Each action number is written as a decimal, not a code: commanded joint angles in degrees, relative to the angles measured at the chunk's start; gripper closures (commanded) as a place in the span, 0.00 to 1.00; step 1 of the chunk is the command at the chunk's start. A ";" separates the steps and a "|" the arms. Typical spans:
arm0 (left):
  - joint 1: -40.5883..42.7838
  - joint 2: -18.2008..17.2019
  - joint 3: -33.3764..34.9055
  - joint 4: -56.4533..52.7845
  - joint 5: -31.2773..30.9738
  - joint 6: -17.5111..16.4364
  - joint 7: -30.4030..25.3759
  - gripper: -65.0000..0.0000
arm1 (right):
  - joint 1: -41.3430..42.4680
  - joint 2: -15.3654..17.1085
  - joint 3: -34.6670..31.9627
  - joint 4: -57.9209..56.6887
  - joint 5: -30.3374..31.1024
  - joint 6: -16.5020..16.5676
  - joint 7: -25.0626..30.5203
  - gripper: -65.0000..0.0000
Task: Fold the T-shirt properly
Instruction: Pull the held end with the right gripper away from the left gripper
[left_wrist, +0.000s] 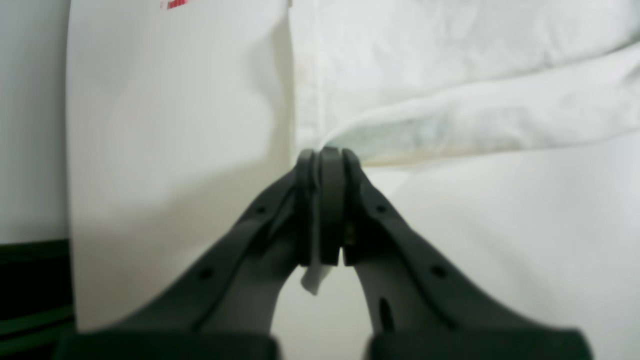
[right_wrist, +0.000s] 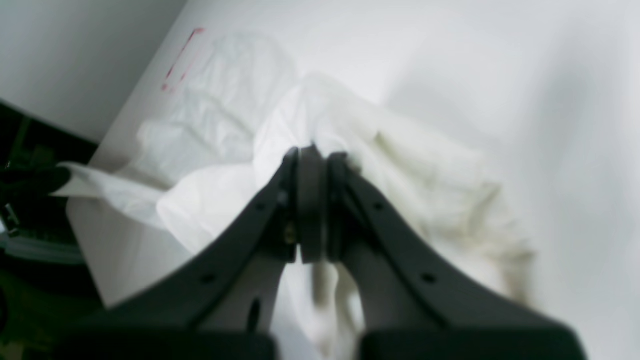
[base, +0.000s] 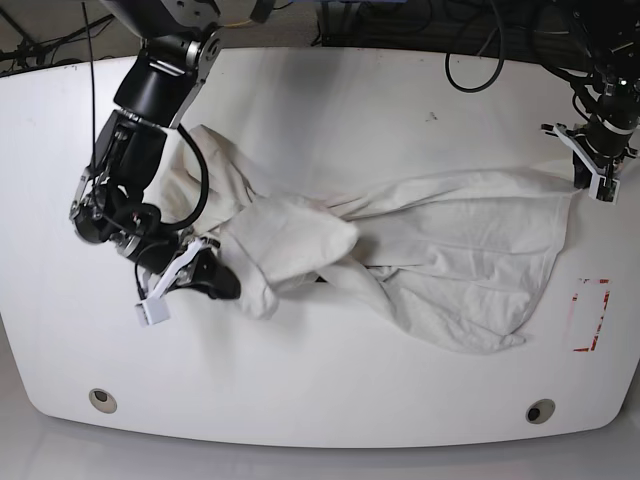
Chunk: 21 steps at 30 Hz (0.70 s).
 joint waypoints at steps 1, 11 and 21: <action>-2.27 -0.92 -0.12 1.18 -0.62 0.33 -1.83 1.00 | 4.20 1.95 1.53 -1.95 1.76 0.12 1.65 1.00; -7.19 -1.19 2.08 1.26 -0.45 0.60 -1.56 1.00 | 17.12 10.91 5.93 -19.18 1.67 0.12 3.41 1.00; -8.69 -1.19 3.84 1.26 2.81 0.33 -1.56 1.00 | 25.74 15.93 5.75 -29.38 1.59 0.12 10.36 1.00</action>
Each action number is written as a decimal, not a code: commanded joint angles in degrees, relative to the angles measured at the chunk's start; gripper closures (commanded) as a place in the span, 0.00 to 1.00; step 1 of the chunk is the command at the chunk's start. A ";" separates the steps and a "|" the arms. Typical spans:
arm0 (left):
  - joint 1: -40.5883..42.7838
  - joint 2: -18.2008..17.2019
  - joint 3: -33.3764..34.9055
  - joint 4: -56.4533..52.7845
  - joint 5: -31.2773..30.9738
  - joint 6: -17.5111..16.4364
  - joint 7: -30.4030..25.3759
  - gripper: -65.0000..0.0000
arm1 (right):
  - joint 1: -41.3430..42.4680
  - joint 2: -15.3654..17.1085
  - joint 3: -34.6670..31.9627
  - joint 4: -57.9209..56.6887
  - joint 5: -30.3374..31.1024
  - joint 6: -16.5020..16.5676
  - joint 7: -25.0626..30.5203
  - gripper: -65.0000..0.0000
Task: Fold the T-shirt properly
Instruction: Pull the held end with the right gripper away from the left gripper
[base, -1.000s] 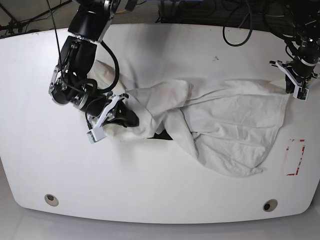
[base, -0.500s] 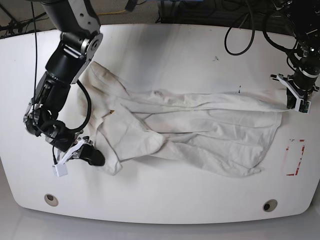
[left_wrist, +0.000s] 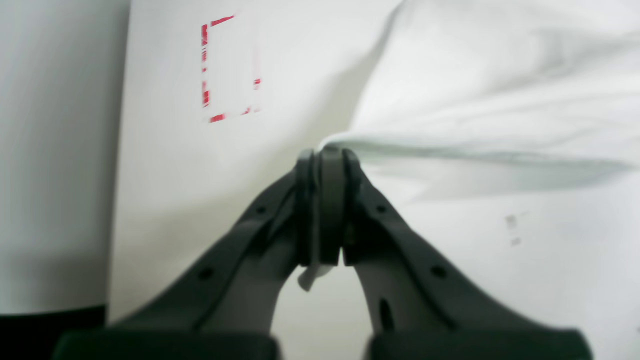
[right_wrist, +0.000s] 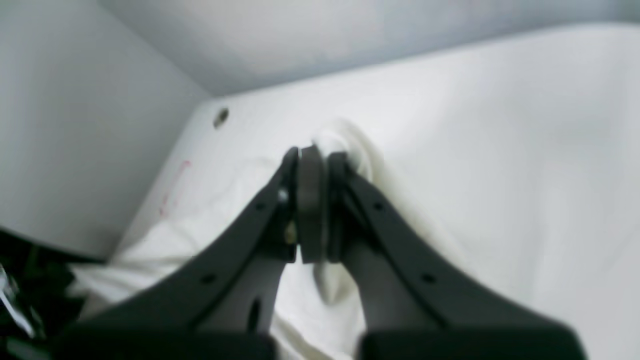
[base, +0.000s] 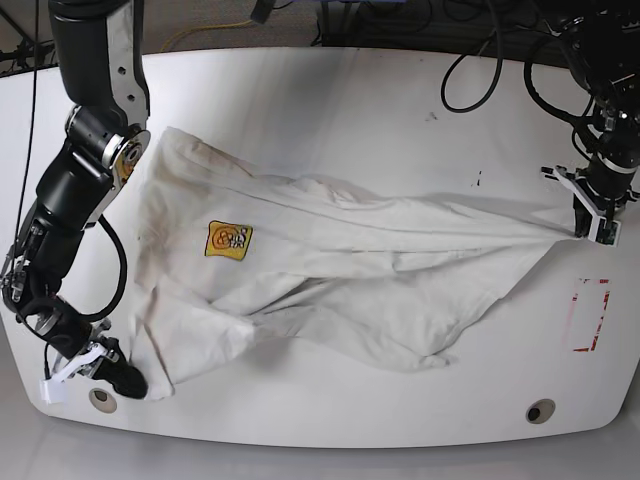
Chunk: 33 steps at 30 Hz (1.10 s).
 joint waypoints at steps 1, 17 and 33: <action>-0.27 -0.79 0.60 1.04 0.19 0.16 -1.32 1.00 | 2.81 1.70 -0.04 -2.42 1.76 0.32 4.55 1.00; -0.18 -0.53 0.52 0.78 0.36 0.07 -1.32 1.00 | -2.11 6.44 -7.95 -0.84 2.11 -0.60 11.05 0.04; -0.09 -0.44 0.43 -0.19 0.36 0.07 -1.32 1.00 | -28.22 7.68 -7.87 17.27 5.10 -3.24 10.88 0.23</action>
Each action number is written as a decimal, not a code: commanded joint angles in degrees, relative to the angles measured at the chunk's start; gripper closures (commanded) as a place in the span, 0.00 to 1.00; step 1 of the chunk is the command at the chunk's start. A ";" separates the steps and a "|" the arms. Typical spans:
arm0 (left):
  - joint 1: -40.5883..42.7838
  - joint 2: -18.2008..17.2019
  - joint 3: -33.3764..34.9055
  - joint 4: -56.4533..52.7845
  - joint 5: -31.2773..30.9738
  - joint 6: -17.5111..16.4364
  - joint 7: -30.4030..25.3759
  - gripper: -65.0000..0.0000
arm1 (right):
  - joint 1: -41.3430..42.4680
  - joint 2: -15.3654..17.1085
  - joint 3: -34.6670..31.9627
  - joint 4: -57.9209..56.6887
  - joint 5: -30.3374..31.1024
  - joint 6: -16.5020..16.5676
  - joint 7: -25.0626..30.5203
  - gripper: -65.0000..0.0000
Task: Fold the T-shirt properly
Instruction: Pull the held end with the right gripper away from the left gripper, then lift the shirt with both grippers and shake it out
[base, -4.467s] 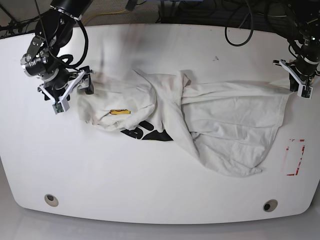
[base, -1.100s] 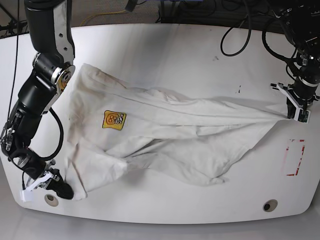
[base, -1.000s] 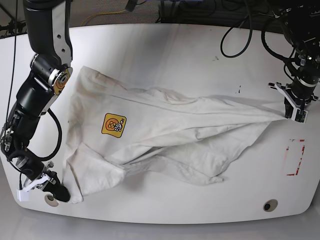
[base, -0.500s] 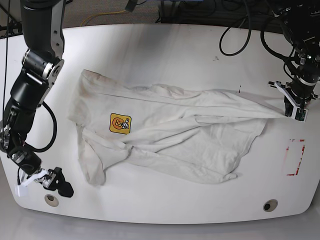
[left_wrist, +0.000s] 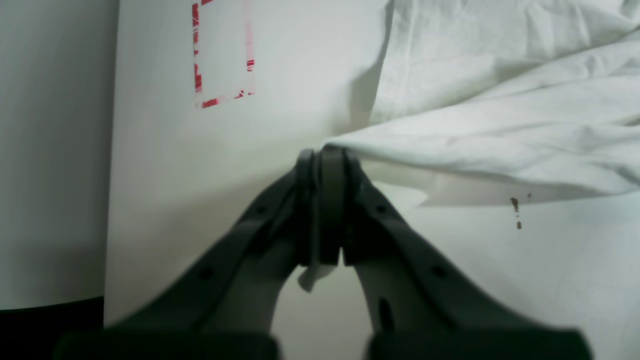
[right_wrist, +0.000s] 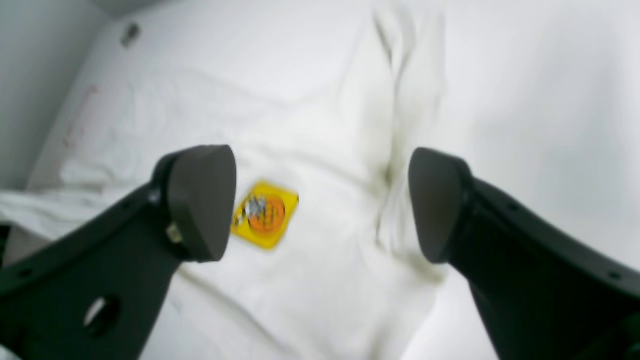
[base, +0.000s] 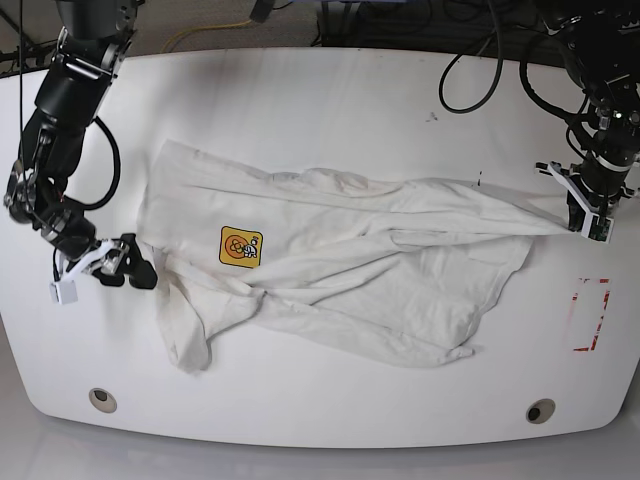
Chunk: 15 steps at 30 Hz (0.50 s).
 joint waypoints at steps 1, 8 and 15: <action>-0.71 -0.81 -0.34 0.71 -0.29 0.14 -1.30 1.00 | -2.09 1.12 0.42 4.58 1.95 -1.19 1.85 0.23; -0.62 -0.81 -0.34 0.71 -0.38 0.14 -1.30 1.00 | -11.94 -1.34 5.52 9.95 1.60 -2.69 1.68 0.23; -0.62 -0.81 -0.42 0.71 -0.47 0.14 -1.30 1.00 | -19.15 -3.72 7.45 10.65 2.04 -3.83 1.68 0.23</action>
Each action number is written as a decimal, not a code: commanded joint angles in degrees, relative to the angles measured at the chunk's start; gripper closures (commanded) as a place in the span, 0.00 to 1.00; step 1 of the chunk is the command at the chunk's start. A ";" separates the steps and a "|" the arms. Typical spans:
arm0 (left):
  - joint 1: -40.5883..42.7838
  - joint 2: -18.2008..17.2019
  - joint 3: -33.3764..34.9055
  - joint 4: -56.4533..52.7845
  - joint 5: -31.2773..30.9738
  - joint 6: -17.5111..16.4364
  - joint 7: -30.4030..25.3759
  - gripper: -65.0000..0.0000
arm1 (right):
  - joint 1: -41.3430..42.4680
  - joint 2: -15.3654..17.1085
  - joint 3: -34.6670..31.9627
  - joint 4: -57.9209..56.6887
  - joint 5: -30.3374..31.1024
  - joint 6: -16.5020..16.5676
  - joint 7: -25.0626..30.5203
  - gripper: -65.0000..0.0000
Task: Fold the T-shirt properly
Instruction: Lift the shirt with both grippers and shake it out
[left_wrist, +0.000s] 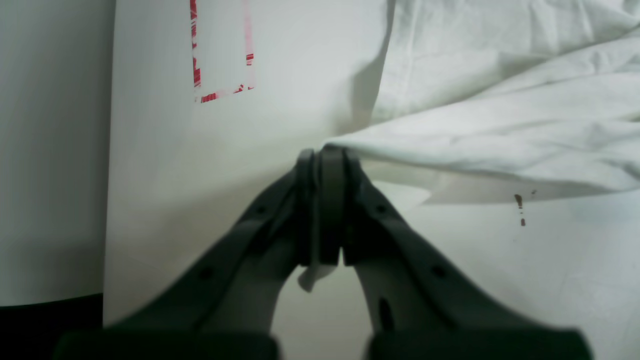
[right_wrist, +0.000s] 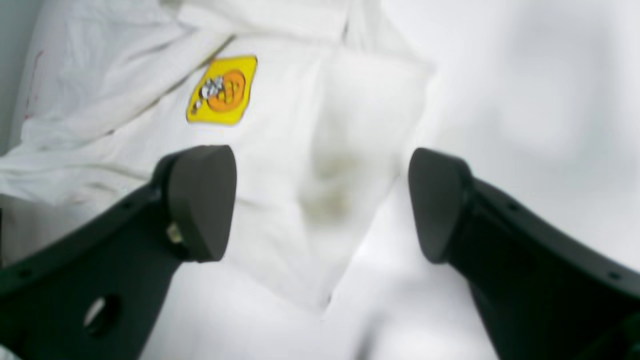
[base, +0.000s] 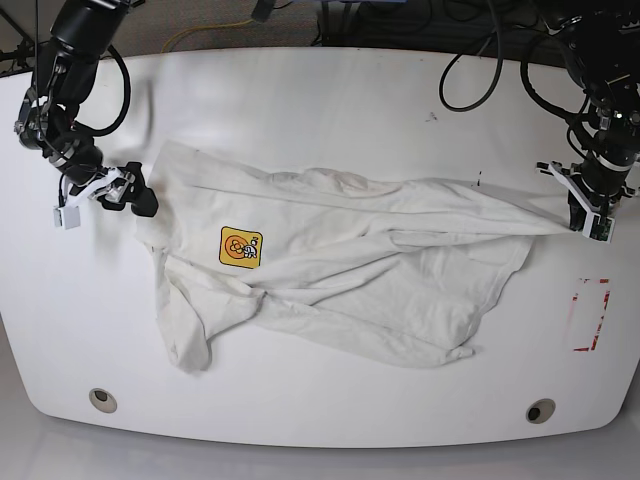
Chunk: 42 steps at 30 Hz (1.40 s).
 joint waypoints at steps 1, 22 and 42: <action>-0.57 -0.79 -0.27 0.95 -0.43 0.09 -1.30 1.00 | -1.10 -0.33 0.92 1.21 1.30 0.15 1.11 0.23; -0.57 -0.70 -0.36 0.95 -0.51 0.09 -1.39 1.00 | -3.29 -10.79 0.92 4.37 -3.10 0.06 1.02 0.51; -0.84 -0.53 -0.09 0.86 -0.51 0.36 -1.56 1.00 | -0.04 -11.32 1.01 4.28 -7.84 0.50 1.02 0.88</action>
